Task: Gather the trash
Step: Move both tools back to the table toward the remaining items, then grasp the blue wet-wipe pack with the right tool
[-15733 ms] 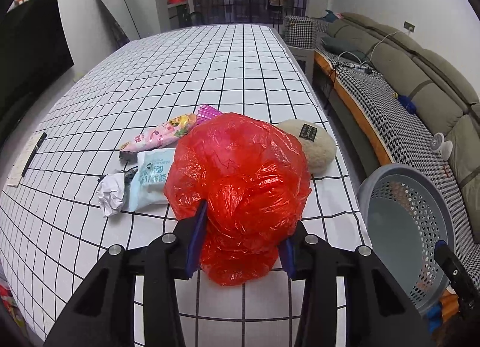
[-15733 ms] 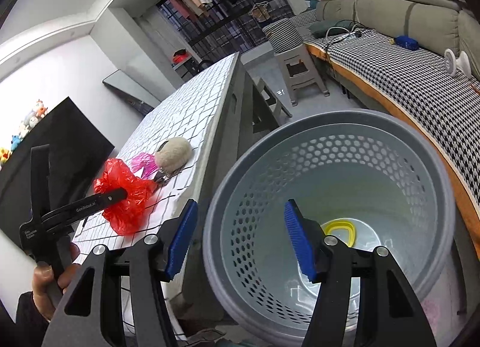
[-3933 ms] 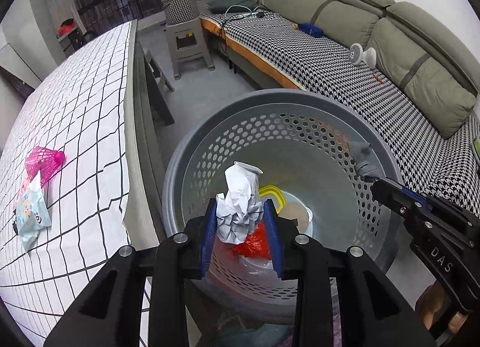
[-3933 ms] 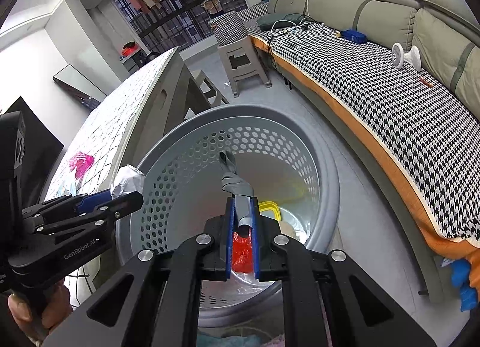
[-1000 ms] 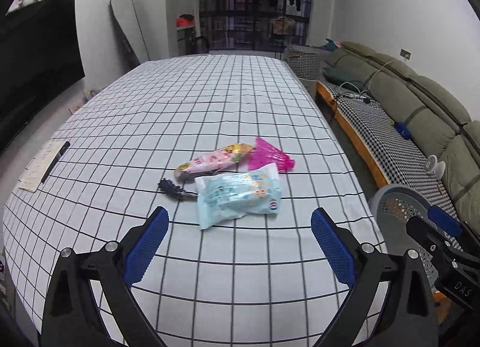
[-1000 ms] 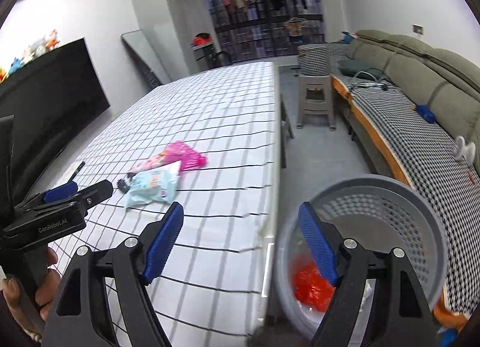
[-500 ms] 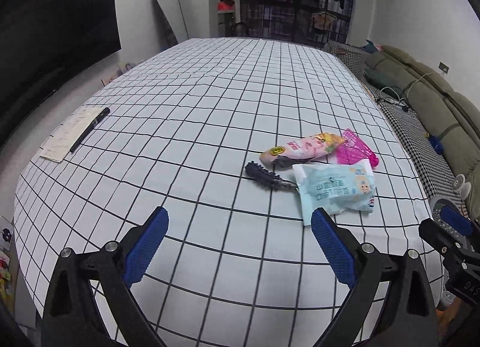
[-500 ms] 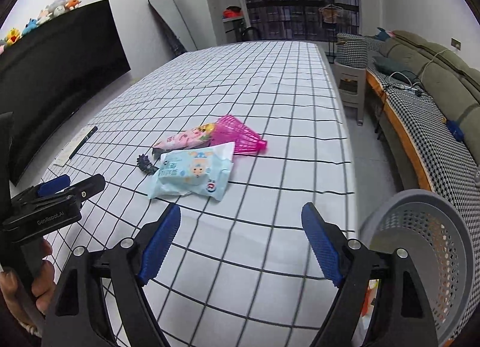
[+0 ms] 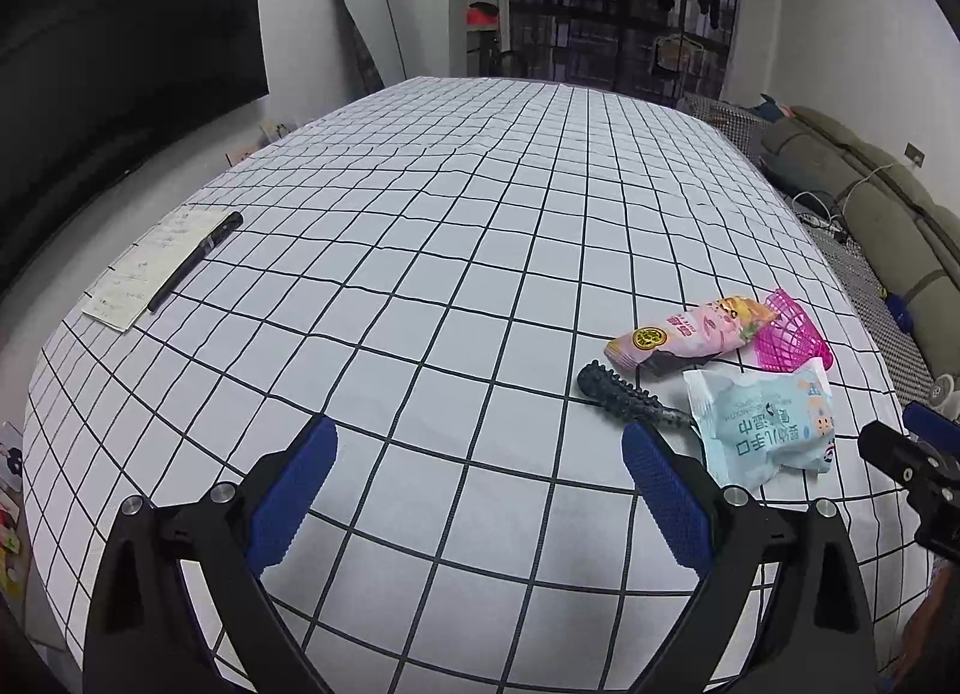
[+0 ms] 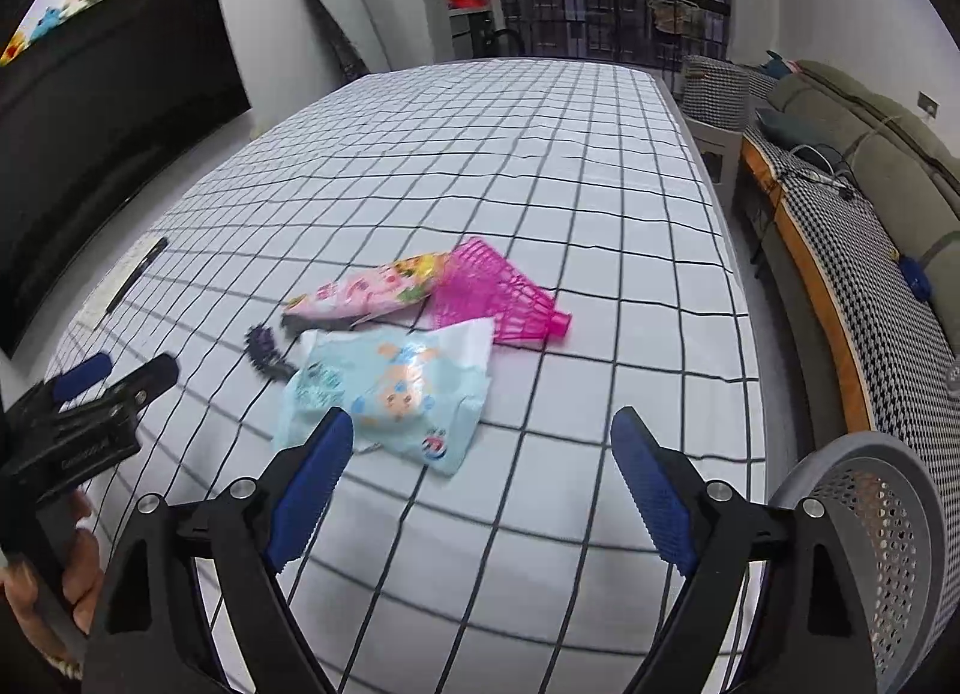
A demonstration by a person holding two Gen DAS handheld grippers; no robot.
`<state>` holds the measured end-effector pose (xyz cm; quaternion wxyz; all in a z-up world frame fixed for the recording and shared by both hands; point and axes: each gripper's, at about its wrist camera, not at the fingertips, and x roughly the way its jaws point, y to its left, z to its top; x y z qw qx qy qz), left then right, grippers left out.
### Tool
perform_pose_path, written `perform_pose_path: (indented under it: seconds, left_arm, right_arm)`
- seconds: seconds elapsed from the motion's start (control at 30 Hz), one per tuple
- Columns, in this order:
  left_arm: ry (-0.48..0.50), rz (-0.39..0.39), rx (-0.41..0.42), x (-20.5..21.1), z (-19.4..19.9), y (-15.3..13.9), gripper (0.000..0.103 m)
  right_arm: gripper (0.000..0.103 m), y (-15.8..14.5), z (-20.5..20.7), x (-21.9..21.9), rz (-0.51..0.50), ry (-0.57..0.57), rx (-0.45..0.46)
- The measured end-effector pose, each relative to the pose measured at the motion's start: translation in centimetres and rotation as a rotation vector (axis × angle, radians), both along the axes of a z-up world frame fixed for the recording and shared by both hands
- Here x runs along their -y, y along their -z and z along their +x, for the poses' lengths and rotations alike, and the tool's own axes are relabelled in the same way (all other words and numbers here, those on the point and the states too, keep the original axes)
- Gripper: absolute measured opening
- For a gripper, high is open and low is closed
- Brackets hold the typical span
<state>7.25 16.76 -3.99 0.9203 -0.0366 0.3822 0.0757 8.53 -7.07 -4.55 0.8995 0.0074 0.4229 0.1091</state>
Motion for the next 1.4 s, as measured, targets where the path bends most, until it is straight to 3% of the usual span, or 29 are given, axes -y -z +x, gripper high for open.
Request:
perform_pose_path:
  seconds: [0.23,0.5,0.7,1.2,1.4]
  left_arm:
    - [-0.006,-0.033,-0.007,-0.6,0.5,0.5,0.094]
    - [-0.01,-0.036,0.006,-0.8,0.4,0.5,0.094]
    - [-0.014,-0.045,0.009,-1.0,0.2,0.4,0.094]
    - [-0.013,-0.054,0.019,-1.2,0.1,0.3,0.094]
    - [-0.011,-0.051,0.025,-1.1,0.0,0.1,0.094]
  right_arm:
    - [0.084,1.0,3.4,1.3,0.011,0.087,-0.043]
    - [0.084,0.5,6.3,-0.8,-0.012,0.073,-0.06]
    - [0.084,1.4,8.1,-2.1,-0.058,0.07,-0.121]
    - [0.084,2.2,1.8,1.1,-0.052,0.133,-0.169]
    - [0.084,0.7,-0.7,3.1,-0.001,0.161,-0.118]
